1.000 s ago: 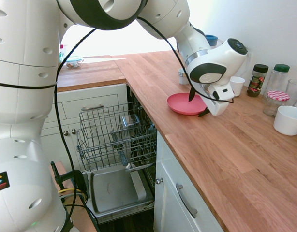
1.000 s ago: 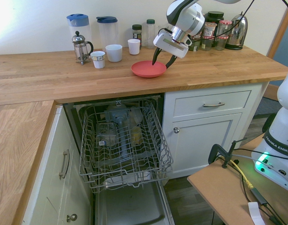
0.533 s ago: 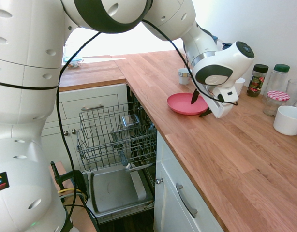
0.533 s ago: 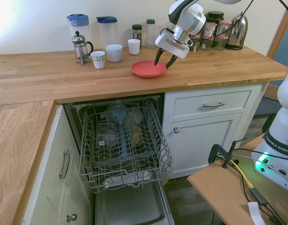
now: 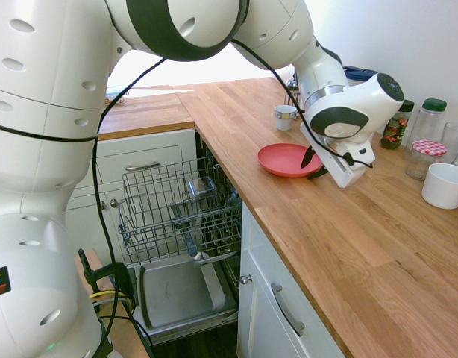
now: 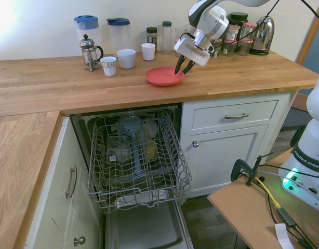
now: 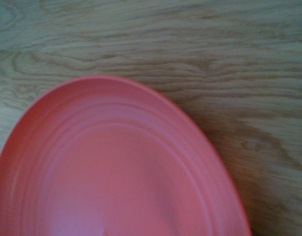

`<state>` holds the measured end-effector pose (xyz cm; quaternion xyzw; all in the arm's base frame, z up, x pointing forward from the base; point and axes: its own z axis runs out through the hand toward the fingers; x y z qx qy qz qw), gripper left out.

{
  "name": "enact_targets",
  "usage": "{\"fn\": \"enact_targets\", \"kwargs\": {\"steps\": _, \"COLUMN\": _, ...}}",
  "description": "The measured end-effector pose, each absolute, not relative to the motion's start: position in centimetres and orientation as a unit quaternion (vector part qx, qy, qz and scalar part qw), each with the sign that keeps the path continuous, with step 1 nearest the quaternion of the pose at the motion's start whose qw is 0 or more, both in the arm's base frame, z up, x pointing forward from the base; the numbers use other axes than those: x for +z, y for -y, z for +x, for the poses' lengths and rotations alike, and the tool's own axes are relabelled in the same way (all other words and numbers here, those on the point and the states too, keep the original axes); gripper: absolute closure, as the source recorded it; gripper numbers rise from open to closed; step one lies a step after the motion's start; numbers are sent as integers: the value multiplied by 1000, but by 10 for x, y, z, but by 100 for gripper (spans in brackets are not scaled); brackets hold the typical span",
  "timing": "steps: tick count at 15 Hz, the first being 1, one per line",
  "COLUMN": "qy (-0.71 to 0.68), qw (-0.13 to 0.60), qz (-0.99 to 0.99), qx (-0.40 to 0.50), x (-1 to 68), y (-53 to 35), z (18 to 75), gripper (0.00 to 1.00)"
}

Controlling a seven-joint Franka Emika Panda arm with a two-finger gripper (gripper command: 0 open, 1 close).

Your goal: Put the plate in the dishwasher

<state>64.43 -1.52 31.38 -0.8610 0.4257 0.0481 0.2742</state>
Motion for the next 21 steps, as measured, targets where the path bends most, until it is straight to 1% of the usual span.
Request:
{"fn": "enact_targets", "kwargs": {"steps": 9, "qy": -403, "qw": 297, "qz": -865, "qx": 43, "x": 310, "y": 13, "z": 643, "gripper": 100}}
{"fn": "enact_targets", "kwargs": {"steps": 13, "qy": -379, "qw": 297, "qz": -876, "qx": 18, "x": 347, "y": 4, "z": 630, "gripper": 100}}
{"fn": "enact_targets", "kwargs": {"steps": 17, "qy": -324, "qw": 260, "qz": -907, "qx": -73, "x": 414, "y": -33, "z": 598, "gripper": 100}}
{"fn": "enact_targets", "kwargs": {"steps": 21, "qy": -267, "qw": 184, "qz": -930, "qx": -173, "x": 451, "y": -113, "z": 534, "gripper": 100}}
